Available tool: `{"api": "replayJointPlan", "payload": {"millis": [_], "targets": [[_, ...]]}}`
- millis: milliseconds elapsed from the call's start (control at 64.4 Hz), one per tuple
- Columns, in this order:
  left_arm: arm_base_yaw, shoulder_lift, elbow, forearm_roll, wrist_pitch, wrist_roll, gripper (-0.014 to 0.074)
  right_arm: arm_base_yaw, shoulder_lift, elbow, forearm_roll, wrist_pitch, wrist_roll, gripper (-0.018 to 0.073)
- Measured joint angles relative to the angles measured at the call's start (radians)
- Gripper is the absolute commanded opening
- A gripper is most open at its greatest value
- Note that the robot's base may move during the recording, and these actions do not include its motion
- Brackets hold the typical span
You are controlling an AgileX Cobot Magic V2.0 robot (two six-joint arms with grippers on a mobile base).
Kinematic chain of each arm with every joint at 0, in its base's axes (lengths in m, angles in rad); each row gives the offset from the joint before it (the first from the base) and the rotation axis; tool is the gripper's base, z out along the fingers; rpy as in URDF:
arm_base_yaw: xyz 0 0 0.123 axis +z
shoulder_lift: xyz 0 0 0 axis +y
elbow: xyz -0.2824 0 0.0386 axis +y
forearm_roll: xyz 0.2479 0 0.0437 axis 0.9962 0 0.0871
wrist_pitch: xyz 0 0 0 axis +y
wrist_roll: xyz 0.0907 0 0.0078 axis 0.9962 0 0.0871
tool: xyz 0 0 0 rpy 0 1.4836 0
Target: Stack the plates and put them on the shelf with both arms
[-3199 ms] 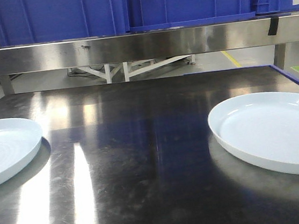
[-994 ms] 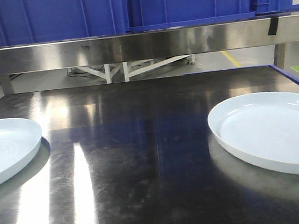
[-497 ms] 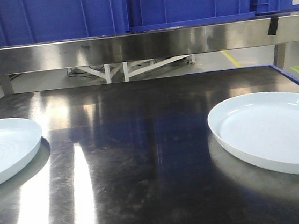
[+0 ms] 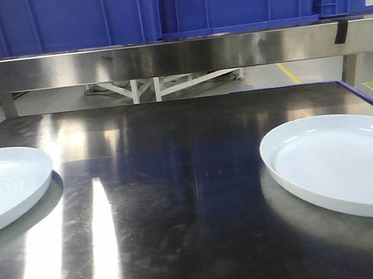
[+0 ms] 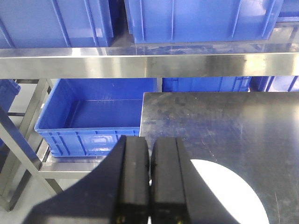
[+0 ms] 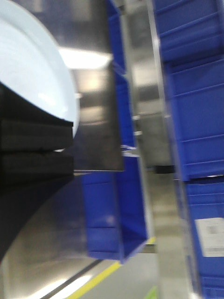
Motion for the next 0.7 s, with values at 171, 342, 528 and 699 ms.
{"api": "replayJointPlan", "payload": {"millis": [171,342,528,699], "targets": [[0.0,0.0,0.0,0.002,0.0,0.0,0.009,0.0,0.0,-0.006,0.0,-0.055,0.029,0.0023],[0.0,0.0,0.0,0.013,0.0,0.0,0.009,0.0,0.04,-0.183,0.0,0.146,0.042,0.0023],[0.0,0.0,0.0,0.017,0.0,0.002,0.009,0.0,0.293,-0.431,0.0,0.294,0.043,0.0023],[0.0,0.0,0.0,0.017,0.004,0.002,0.009,0.0,0.516,-0.563,0.0,0.325,0.043,0.0023]]}}
